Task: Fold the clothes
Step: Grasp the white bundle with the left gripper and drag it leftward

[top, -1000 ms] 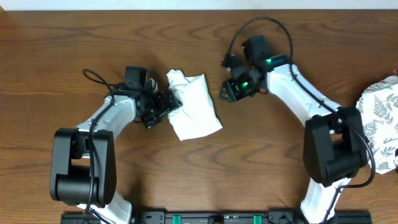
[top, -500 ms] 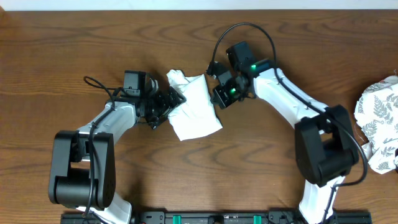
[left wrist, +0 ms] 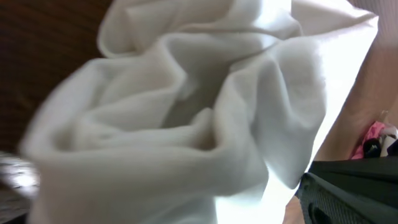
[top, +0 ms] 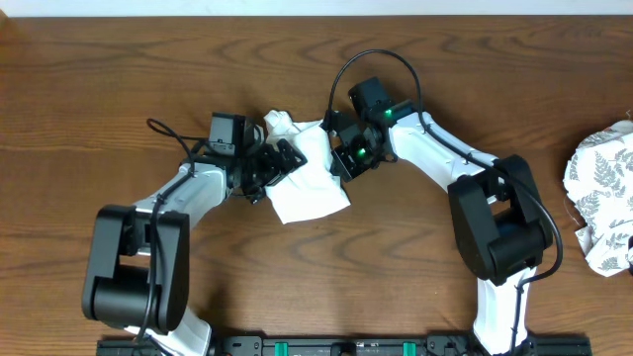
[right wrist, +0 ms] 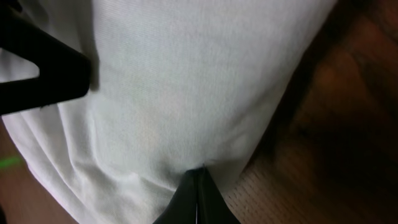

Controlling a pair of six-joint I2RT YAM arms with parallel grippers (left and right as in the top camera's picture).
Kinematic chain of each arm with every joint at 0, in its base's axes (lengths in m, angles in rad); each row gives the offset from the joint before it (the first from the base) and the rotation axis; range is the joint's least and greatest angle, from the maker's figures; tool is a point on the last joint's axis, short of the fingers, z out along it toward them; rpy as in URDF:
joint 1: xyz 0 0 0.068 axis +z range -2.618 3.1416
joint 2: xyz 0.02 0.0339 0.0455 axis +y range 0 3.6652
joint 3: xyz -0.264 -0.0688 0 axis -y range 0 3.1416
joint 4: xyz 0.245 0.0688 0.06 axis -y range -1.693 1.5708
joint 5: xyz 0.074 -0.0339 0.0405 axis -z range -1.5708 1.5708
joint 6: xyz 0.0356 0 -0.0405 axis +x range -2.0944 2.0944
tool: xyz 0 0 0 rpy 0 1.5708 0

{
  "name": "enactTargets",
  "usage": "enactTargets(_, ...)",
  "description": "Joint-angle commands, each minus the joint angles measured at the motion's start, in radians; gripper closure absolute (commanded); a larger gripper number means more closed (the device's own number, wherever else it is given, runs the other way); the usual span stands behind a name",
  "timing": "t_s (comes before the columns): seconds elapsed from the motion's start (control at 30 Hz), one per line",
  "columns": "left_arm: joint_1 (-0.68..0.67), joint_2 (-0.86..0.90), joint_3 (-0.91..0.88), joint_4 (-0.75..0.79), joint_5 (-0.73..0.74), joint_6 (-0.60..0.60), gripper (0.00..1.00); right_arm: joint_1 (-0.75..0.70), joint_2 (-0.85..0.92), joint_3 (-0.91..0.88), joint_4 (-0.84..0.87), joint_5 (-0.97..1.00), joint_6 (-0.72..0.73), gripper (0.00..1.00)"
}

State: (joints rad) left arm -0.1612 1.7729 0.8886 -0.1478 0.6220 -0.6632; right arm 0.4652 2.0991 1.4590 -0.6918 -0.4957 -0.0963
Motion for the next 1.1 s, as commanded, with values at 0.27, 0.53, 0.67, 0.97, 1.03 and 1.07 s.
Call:
enactTargets(0.27, -0.008, 0.050, -0.028, 0.055, -0.026, -0.003, 0.81, 0.017, 0.013, -0.001, -0.016, -0.002, 0.013, 0.99)
enactTargets(0.53, 0.039, -0.060, -0.018, 0.146, -0.021, 0.007, 0.94, -0.036, 0.012, -0.001, -0.017, 0.028, 0.013, 0.98)
enactTargets(0.67, 0.114, -0.141, -0.014, 0.145, -0.029, 0.006, 0.94, -0.106, 0.006, -0.001, -0.006, -0.030, 0.013, 0.98)
enactTargets(0.97, 0.312, -0.160, -0.014, 0.159, -0.202, -0.039, 0.94, -0.161, 0.005, -0.001, -0.036, -0.070, 0.013, 0.98)
enactTargets(1.03, 0.368, -0.160, -0.014, 0.165, -0.225, -0.038, 0.94, -0.153, 0.005, -0.001, -0.048, -0.070, 0.013, 0.98)
enactTargets(1.07, 0.397, -0.160, -0.014, 0.164, -0.227, -0.038, 0.94, -0.150, 0.005, -0.001, -0.050, -0.069, 0.012, 0.99)
